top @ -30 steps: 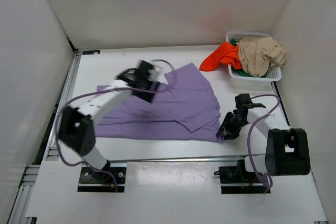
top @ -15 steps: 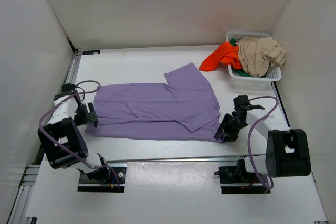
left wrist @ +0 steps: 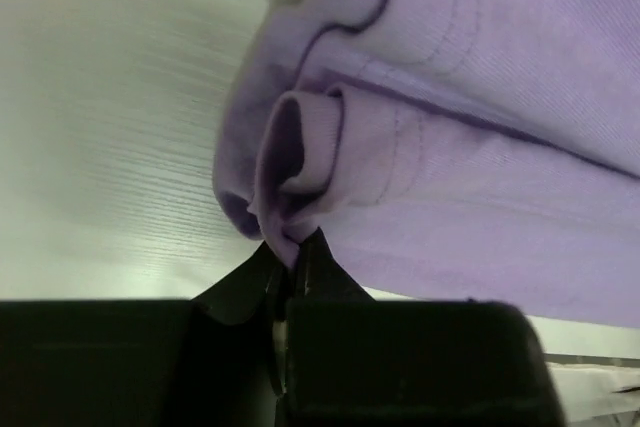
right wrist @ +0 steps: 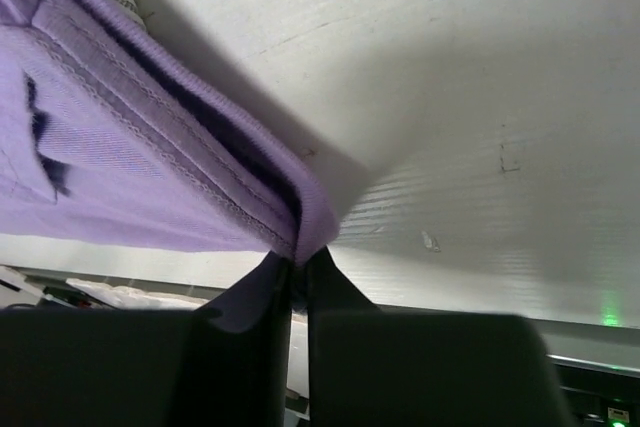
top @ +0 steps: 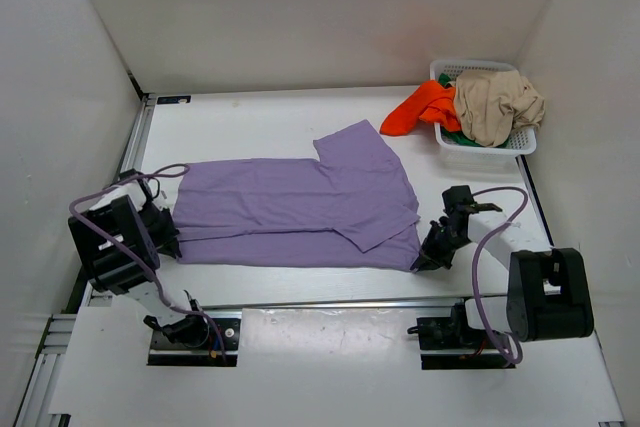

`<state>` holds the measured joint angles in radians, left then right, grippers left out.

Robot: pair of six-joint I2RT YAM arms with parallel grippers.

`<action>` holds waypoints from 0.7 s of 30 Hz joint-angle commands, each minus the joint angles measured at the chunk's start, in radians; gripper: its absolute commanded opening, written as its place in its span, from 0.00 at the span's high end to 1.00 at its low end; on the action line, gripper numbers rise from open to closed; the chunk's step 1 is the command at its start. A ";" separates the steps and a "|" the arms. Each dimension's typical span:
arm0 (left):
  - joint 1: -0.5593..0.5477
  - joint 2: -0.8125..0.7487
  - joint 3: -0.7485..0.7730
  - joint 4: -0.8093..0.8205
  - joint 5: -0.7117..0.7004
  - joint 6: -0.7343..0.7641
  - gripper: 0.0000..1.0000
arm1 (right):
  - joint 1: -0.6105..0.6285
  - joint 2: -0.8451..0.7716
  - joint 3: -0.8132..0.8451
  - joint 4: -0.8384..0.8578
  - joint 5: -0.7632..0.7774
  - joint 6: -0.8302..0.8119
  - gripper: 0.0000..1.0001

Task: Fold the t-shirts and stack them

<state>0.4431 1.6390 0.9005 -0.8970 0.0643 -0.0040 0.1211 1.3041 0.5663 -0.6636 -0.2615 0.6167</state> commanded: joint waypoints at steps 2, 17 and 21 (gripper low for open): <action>0.026 -0.033 -0.046 0.024 0.005 0.004 0.89 | 0.006 -0.049 0.027 -0.063 0.040 -0.002 1.00; 0.109 -0.280 -0.201 -0.092 -0.294 0.004 0.81 | 0.006 -0.437 -0.026 -0.370 0.188 0.287 0.97; 0.109 -0.303 -0.255 -0.079 -0.331 0.004 0.47 | 0.006 -0.413 0.015 -0.410 0.188 0.255 0.36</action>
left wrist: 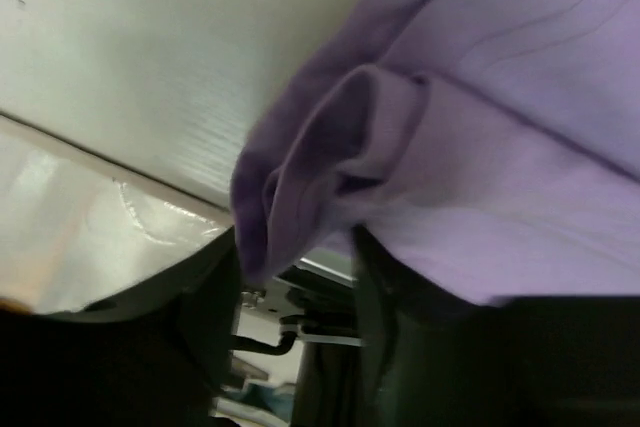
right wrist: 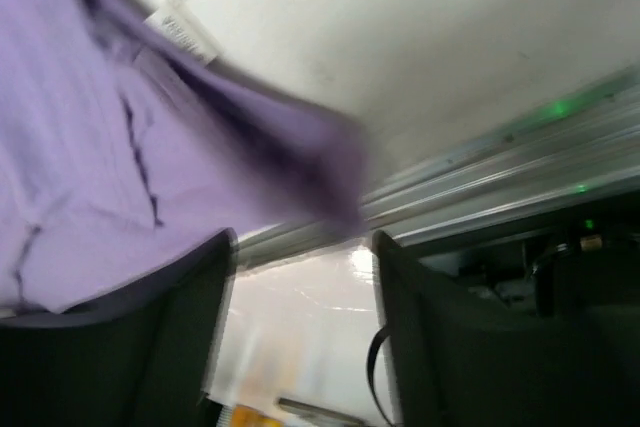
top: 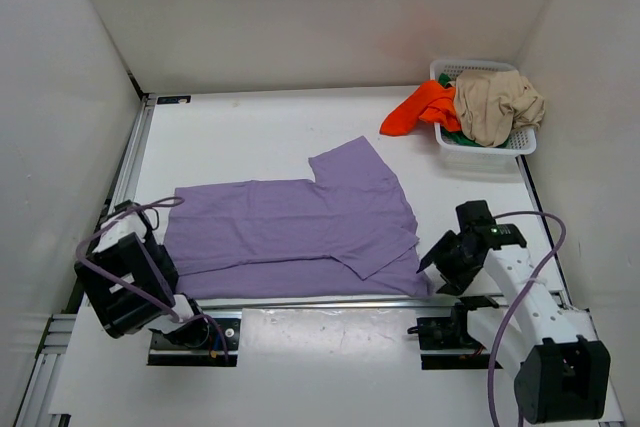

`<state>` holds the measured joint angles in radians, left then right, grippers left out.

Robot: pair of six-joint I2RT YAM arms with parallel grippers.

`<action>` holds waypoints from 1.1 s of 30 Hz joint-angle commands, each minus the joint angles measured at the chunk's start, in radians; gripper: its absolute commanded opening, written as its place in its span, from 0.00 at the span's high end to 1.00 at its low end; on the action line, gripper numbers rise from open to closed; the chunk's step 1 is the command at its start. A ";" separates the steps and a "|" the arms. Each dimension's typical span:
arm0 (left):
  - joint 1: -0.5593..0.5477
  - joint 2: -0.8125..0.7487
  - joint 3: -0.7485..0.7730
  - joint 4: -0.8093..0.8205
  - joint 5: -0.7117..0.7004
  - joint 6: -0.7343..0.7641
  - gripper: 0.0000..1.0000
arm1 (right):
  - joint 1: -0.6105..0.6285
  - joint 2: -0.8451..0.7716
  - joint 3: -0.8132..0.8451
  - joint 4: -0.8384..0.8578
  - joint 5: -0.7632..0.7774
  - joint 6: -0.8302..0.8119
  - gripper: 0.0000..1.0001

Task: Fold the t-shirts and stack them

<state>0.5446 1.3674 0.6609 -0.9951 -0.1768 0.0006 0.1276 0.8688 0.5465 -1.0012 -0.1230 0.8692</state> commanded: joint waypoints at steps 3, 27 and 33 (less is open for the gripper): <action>0.020 -0.031 0.031 0.019 -0.101 -0.001 0.27 | 0.023 0.068 0.155 -0.063 0.060 -0.073 0.24; -0.170 0.656 0.931 0.142 0.237 -0.001 0.07 | 0.216 1.641 1.780 0.240 0.256 -0.040 0.19; -0.204 0.732 0.982 0.151 0.237 -0.001 0.06 | 0.262 1.731 1.831 0.250 0.289 0.059 0.21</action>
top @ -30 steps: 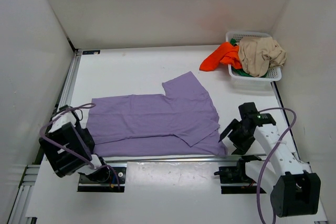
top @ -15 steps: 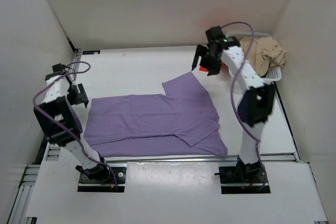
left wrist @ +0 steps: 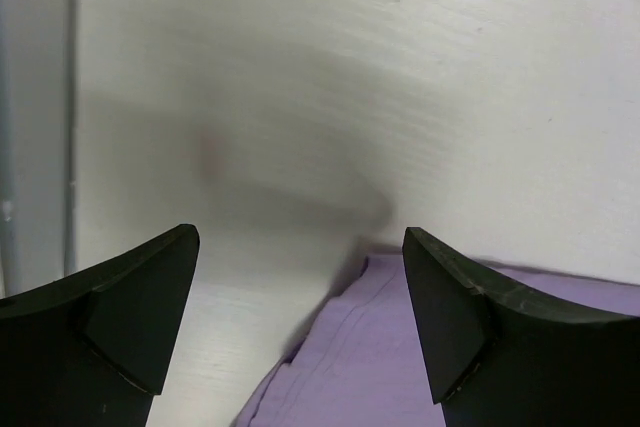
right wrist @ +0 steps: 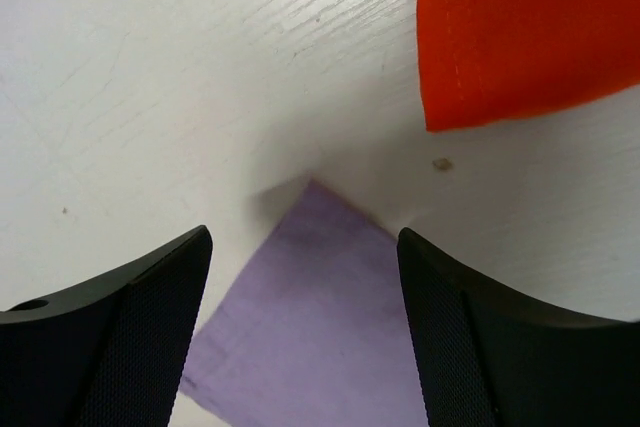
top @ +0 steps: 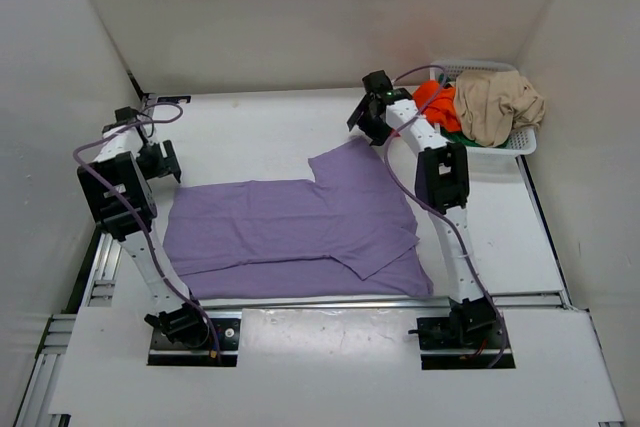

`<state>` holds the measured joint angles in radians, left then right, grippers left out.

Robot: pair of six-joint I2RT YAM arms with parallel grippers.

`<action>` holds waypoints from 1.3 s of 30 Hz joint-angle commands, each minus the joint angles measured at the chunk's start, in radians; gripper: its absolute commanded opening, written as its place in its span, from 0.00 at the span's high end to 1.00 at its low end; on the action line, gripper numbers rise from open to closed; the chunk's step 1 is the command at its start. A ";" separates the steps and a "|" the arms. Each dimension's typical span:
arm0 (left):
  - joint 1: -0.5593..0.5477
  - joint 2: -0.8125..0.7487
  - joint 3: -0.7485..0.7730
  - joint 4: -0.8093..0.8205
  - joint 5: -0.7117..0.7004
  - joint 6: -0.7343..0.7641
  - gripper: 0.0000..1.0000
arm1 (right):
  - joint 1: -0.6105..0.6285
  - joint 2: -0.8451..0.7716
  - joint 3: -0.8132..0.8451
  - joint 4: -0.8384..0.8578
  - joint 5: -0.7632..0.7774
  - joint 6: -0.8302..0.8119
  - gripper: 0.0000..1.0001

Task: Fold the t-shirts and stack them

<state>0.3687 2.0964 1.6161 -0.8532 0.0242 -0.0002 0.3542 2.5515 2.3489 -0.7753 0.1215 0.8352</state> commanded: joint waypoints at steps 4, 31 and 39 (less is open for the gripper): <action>-0.039 0.043 0.018 0.009 0.036 0.000 0.06 | 0.055 0.058 0.020 -0.036 0.072 0.162 0.25; -0.039 -0.065 -0.076 -0.023 0.183 0.000 0.13 | 0.046 -0.272 -0.349 0.114 -0.160 -0.018 1.00; -0.039 -0.026 -0.088 -0.009 0.194 0.000 0.15 | 0.046 -0.381 -0.444 0.103 -0.142 -0.061 1.00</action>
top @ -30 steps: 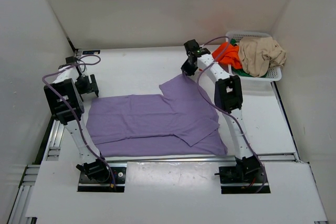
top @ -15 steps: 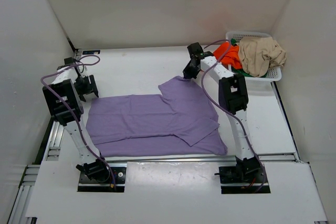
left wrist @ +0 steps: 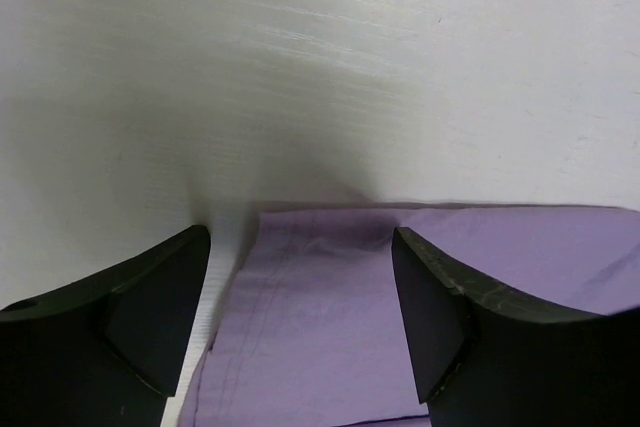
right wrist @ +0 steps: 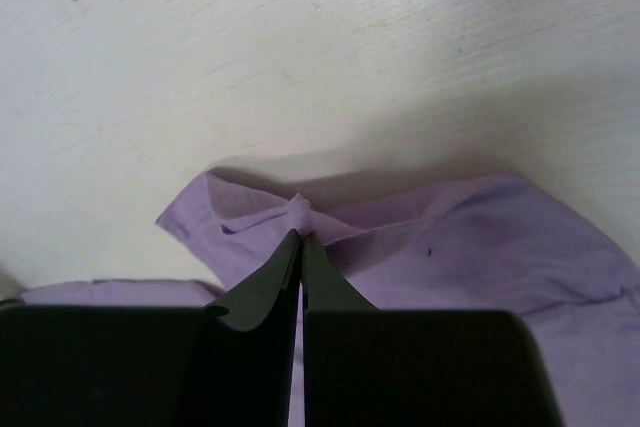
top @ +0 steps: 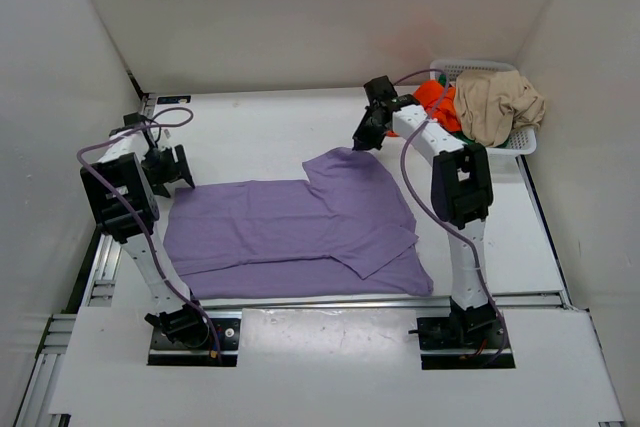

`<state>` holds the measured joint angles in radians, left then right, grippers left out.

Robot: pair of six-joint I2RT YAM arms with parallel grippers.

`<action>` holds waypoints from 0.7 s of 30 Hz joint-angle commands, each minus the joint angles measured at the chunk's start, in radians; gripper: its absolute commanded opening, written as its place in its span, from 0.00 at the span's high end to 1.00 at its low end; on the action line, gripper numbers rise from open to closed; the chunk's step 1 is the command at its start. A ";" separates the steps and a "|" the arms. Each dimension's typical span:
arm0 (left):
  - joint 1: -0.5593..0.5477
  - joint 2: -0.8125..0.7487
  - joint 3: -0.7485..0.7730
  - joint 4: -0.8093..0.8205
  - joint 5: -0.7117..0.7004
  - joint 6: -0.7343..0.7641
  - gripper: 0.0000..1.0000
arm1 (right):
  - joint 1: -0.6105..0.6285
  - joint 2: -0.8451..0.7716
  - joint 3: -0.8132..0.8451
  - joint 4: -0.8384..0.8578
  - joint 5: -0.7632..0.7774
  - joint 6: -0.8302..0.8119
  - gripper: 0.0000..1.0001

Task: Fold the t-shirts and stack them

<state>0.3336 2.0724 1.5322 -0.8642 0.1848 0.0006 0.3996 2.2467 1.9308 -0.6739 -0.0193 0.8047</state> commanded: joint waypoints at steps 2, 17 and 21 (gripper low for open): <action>-0.004 0.028 -0.004 -0.010 0.061 -0.001 0.19 | 0.001 -0.085 -0.038 -0.007 -0.001 -0.039 1.00; -0.013 -0.144 -0.104 0.020 -0.042 -0.001 0.90 | -0.021 -0.329 -0.238 -0.078 0.018 -0.133 1.00; -0.013 -0.254 -0.136 0.030 -0.099 -0.001 0.90 | -0.053 -0.499 -0.447 -0.052 0.027 -0.144 1.00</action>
<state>0.3244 1.9564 1.4040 -0.8616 0.1524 -0.0040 0.3729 1.8797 1.5791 -0.7208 -0.0044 0.6941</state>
